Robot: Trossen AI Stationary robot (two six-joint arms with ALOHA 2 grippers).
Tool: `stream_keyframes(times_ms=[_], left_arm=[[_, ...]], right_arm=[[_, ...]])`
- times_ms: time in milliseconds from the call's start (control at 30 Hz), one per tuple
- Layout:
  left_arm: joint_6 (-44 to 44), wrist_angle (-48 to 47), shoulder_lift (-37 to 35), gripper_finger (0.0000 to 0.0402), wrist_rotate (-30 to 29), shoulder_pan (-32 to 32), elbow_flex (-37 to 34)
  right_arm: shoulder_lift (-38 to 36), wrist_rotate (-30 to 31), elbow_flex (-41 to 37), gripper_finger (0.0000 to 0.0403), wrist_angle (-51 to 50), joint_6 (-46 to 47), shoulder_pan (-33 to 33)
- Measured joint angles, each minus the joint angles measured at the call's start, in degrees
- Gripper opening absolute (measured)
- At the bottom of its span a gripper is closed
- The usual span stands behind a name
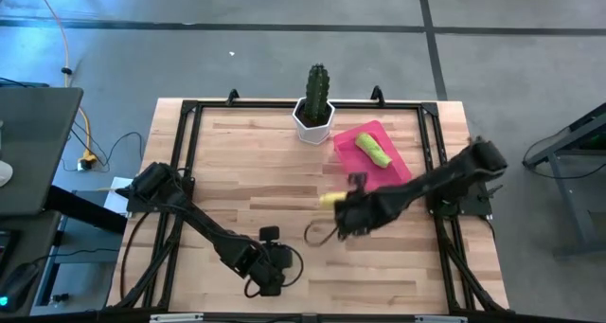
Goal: Roll microfiber towels into tight, uniform cylinder then place into a basket
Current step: Put the rolled yellow towel into the pink bin
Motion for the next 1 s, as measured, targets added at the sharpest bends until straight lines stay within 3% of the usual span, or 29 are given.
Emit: stream_keyframes(times_ms=[200,333,667,1000], left_arm=[[0.3,-1.8,-0.7,0.0131,-1.3,0.0,-0.2],[0.7,-2.0,-0.8,0.0131,-2.4,0.1,-0.2],[1.5,-4.2,-0.8,0.0131,-3.1,0.1,-0.2],[1.5,-8.6,-0.8,0.0131,-4.8,0.1,-0.1]], right_arm=[[-8.6,8.2,0.1,0.0008,-16.7,22.0,-8.3],[-10.1,11.3,0.1,0.0009,-19.6,34.2,-14.0],[-2.3,6.8,0.1,0.0009,-17.1,33.6,-25.3],[5.7,5.5,0.1,0.0009,-11.7,34.0,-27.2]])
